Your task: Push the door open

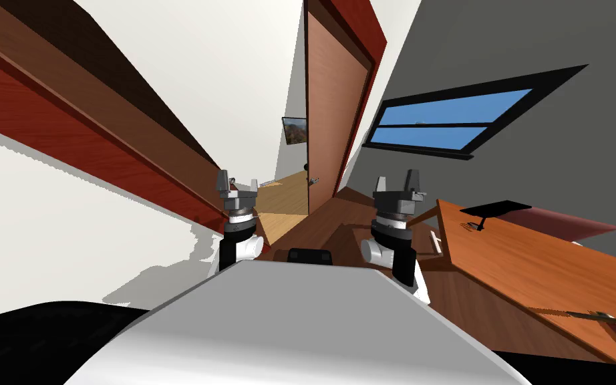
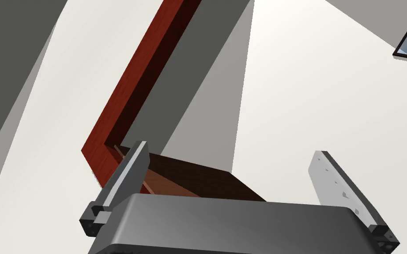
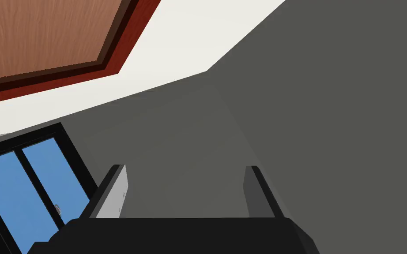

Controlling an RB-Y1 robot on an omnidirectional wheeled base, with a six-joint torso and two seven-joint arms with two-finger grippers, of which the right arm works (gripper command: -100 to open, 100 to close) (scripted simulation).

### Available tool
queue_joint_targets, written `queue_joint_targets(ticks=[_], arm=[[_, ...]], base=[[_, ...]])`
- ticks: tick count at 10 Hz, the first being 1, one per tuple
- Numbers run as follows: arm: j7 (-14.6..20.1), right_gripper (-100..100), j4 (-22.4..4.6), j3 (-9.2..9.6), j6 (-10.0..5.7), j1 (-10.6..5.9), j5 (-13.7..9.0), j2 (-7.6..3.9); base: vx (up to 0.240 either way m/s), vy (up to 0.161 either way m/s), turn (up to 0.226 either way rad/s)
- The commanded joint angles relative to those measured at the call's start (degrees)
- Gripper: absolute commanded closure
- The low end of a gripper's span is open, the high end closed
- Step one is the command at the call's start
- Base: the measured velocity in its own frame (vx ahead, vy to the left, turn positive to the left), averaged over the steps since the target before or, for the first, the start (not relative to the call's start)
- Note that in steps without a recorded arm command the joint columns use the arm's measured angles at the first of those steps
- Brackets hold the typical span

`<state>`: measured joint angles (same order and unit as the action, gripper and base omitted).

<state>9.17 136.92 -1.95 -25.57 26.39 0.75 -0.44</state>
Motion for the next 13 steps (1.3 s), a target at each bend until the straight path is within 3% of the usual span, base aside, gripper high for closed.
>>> queue_joint_targets(ticks=[1,6,13], arm=[[-0.05,-100,-2.45,0.5,-0.51,-0.71,-0.08,-0.49],[-0.2,-100,-9.18,1.89,-1.92,-2.66,-0.3,-1.64],[-0.47,-100,-20.78,4.38,-4.45,-6.17,-0.7,-3.31]], base=[[0.051,-0.037,0.117],[0.092,-0.042,0.084],[0.083,-0.054,0.102]])
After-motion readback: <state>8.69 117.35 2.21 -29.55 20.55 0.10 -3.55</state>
